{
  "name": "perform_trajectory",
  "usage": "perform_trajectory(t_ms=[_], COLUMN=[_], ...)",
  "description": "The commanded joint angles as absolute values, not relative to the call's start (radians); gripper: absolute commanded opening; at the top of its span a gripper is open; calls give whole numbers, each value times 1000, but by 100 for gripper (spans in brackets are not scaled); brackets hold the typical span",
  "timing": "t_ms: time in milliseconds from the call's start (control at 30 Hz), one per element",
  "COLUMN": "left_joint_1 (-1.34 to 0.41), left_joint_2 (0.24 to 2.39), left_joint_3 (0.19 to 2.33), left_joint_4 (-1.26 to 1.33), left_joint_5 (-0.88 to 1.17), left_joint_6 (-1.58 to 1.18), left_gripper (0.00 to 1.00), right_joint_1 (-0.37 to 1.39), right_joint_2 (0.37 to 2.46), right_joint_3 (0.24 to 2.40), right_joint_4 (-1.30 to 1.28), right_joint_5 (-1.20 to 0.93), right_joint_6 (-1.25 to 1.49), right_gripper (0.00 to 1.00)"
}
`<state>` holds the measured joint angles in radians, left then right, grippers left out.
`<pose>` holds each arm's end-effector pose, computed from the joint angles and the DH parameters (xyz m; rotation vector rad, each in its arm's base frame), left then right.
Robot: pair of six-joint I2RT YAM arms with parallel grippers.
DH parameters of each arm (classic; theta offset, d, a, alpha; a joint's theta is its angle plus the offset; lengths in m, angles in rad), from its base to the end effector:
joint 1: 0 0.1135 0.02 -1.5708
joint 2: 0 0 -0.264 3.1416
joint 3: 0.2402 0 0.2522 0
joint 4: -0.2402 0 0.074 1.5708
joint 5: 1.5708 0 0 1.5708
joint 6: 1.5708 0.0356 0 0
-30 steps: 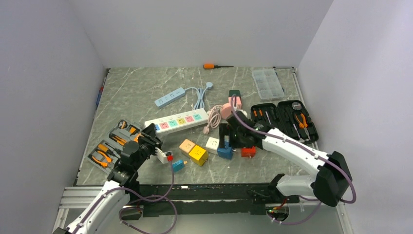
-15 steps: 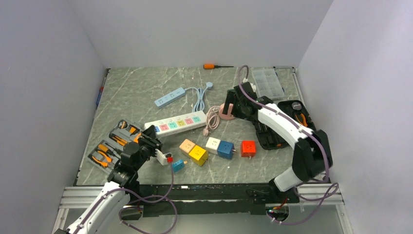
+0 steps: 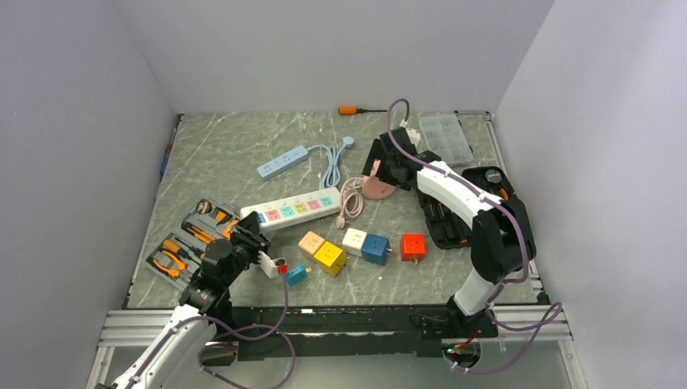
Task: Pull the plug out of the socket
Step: Remove the plug from the socket.
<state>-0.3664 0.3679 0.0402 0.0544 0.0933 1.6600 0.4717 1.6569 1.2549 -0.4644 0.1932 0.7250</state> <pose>0.1204 -0.0498 0.1569 1.6665 0.9591 0.8065 0.3257 0.1585 0.2529 0.3941 2.4074 0.3095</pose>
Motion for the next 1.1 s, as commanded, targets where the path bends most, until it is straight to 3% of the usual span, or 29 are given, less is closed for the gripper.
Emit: perform_trajectory(t_ms=[0,400,667,800,1000,1067], left_joint_1=[-365,-366,-367,-367,-367,-366], left_joint_2=[338,305,311,300,300,302], left_joint_3=[38,21,19,18,17,18], left_joint_4=[134,117,124,116,117,121], left_joint_5=[135,137,135,133,126,122], left_joint_6=[1681,1690,1690,1693,1695,1697], left_gripper=[0,0,0,0,0,0], right_joint_1=[465,463,463,462,459,457], right_joint_2=[1740,1857,1885,1881,1892,1894], right_joint_3=[1328,1378,1394,1387,1385,1385], right_joint_4=[-430,-446,-450,-436,-436,-435], right_joint_5=[233,217,233,244,243,240], right_joint_6=[761,823,838,839,837,836], right_gripper=[97,97,89,76,37,31])
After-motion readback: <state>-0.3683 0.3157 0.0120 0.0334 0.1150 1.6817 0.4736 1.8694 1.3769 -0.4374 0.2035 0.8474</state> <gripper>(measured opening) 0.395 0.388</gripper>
